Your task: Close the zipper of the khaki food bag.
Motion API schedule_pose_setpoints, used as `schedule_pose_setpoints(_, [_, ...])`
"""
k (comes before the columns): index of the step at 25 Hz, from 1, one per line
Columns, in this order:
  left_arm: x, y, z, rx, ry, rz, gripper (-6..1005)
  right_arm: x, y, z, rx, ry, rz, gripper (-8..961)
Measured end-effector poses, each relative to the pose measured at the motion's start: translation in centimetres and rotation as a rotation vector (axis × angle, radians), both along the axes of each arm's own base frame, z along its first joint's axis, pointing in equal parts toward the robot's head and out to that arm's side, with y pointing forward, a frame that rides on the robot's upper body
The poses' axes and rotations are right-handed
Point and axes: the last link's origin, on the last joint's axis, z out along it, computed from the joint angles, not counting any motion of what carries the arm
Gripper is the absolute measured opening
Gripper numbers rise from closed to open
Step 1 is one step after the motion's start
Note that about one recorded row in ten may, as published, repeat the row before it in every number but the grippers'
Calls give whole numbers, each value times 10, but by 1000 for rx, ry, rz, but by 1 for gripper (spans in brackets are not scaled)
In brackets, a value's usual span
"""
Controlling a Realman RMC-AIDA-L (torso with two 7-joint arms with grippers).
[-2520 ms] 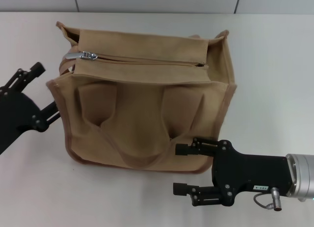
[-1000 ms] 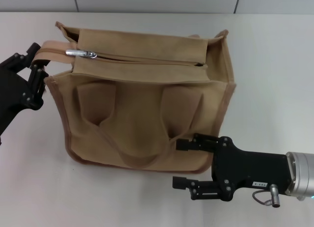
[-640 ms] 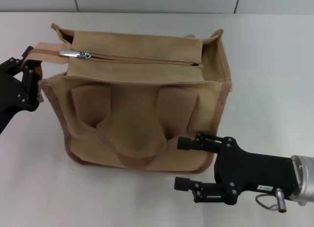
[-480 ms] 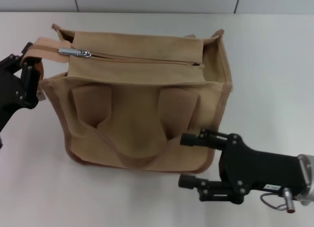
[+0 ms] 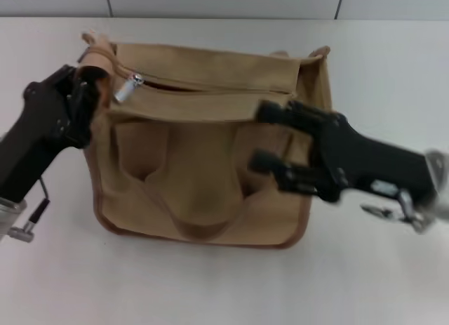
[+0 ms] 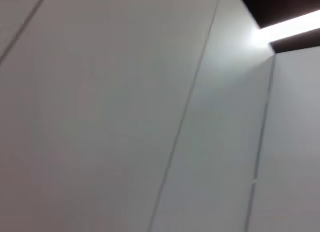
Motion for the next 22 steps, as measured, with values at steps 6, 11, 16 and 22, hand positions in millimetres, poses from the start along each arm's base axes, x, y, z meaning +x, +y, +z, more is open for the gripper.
schedule_pose_setpoints(6, [4, 0, -2, -37, -19, -19, 27, -34, 38, -12, -177, -64, -56, 788])
schedule_pose_setpoints(11, [3, 0, -2, -47, -21, -18, 29, -53, 51, -11, -307, -66, -94, 788])
schedule_pose_setpoints(16, [4, 2, -1, -43, -17, -23, 30, -68, 62, -11, -397, -122, -117, 788])
schedule_pose_setpoints(22, [7, 6, -3, -46, -7, -31, 32, -80, 71, -19, -438, -208, -129, 787])
